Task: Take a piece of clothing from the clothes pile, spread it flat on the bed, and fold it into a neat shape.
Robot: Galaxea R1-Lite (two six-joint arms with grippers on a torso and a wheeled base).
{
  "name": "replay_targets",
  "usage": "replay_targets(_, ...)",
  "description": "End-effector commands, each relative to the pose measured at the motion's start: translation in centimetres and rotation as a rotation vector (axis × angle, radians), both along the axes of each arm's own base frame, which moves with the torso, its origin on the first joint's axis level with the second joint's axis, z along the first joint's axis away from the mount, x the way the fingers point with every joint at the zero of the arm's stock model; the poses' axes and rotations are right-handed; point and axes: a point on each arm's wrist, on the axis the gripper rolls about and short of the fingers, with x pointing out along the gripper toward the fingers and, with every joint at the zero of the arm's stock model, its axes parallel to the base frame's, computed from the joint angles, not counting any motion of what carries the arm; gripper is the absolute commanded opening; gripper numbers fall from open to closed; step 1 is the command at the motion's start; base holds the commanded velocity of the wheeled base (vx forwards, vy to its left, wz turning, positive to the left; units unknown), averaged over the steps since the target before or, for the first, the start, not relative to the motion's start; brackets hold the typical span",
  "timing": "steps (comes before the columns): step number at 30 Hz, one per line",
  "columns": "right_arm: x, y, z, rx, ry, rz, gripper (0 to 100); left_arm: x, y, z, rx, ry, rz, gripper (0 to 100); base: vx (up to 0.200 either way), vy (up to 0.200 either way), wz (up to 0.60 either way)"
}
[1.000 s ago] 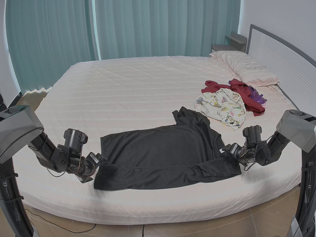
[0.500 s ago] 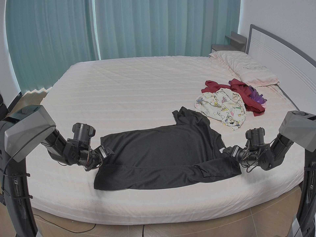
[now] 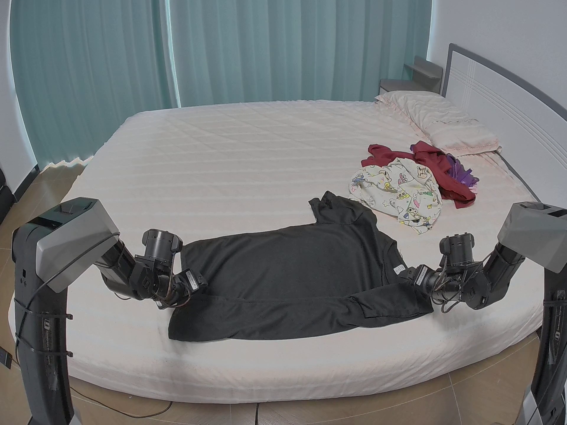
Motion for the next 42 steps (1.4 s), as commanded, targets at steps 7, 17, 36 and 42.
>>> replay_targets(7,0.1,0.1,-0.3,-0.004,0.003,0.002,100,-0.1,0.1,-0.8,0.017,0.021,0.005,0,0.000,0.000,0.00)
replay_targets(17,1.1,0.0,-1.8,-0.062,0.002,0.081,100,-0.3,1.1,-0.2,0.013,0.015,0.088,0,0.000,0.000,0.00)
replay_targets(36,3.4,0.5,-4.6,-0.061,-0.116,0.253,100,-0.9,2.0,0.3,0.010,0.022,0.110,0,0.000,0.000,0.00)
replay_targets(42,3.9,0.6,-4.7,-0.048,-0.126,0.269,0,-0.9,1.9,0.2,0.010,0.028,0.106,0,0.000,0.000,0.00)
